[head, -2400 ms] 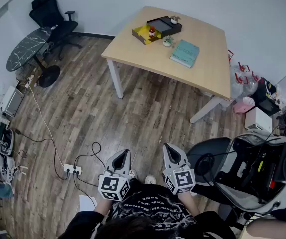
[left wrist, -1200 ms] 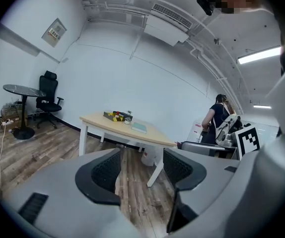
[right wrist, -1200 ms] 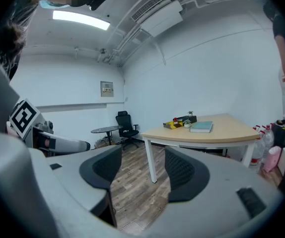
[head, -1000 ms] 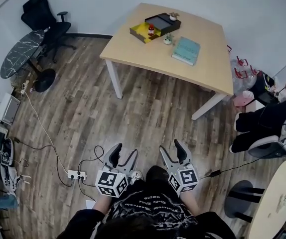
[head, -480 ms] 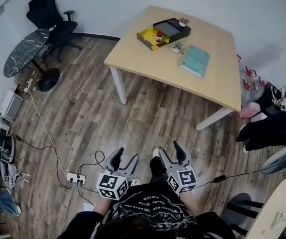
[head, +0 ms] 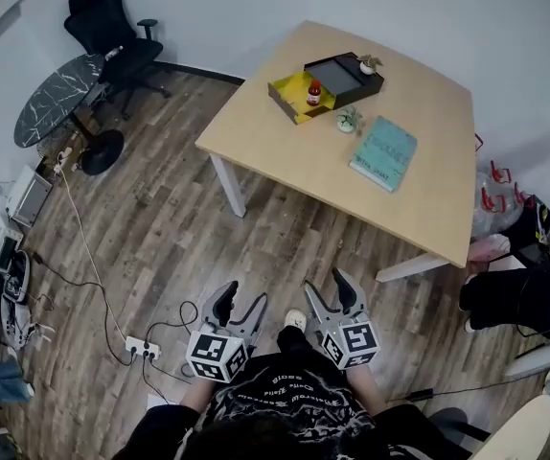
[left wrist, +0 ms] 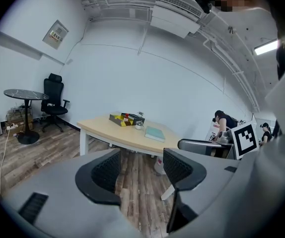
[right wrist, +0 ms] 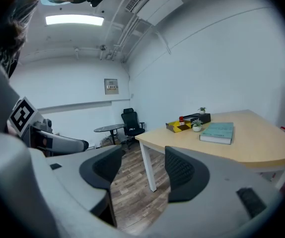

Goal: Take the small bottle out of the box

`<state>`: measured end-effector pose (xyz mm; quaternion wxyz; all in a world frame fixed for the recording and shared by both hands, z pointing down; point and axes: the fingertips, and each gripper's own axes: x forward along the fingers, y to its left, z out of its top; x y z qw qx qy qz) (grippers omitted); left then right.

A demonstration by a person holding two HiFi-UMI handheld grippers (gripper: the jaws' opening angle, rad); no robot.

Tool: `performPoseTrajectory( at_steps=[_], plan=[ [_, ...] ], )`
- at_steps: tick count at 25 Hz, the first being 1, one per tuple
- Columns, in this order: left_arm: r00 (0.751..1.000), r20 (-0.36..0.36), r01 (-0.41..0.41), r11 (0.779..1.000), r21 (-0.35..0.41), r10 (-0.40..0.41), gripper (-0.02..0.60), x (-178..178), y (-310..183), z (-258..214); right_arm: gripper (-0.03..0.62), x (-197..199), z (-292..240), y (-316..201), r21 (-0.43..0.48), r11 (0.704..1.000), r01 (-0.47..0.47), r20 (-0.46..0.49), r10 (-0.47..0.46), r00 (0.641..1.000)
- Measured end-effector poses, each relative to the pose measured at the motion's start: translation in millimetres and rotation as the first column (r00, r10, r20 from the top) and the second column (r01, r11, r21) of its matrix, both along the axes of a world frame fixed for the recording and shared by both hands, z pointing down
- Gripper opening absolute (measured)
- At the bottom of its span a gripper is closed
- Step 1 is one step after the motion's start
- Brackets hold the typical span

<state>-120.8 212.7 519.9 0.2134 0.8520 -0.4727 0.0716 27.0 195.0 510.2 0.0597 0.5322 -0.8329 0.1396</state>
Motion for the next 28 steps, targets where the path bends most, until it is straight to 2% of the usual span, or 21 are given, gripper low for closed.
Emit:
performPoseTrajectory(
  at_steps=[7, 15, 23, 28],
  plan=[
    [0.999, 0.002, 0.037, 0.999, -0.013, -0.037, 0.273, 49, -49, 6, 0.284, 43, 4, -53, -0.004, 0.999, 0.047, 0.003, -0.047, 0.999],
    [0.999, 0.006, 0.037, 0.999, -0.016, -0.036, 0.273, 90, -82, 11, 0.284, 81, 9, -80, -0.008, 0.999, 0.051, 0.012, -0.051, 0.999],
    [1.000, 0.004, 0.015, 1.000, -0.020, -0.015, 0.273, 112, -90, 13, 0.284, 96, 15, -86, -0.022, 0.999, 0.048, 0.020, -0.048, 0.999],
    [1.000, 0.019, -0.015, 1.000, 0.007, 0.015, 0.273, 121, -104, 7, 0.284, 98, 11, -101, -0.009, 0.999, 0.045, 0.019, -0.045, 0.999]
  ],
)
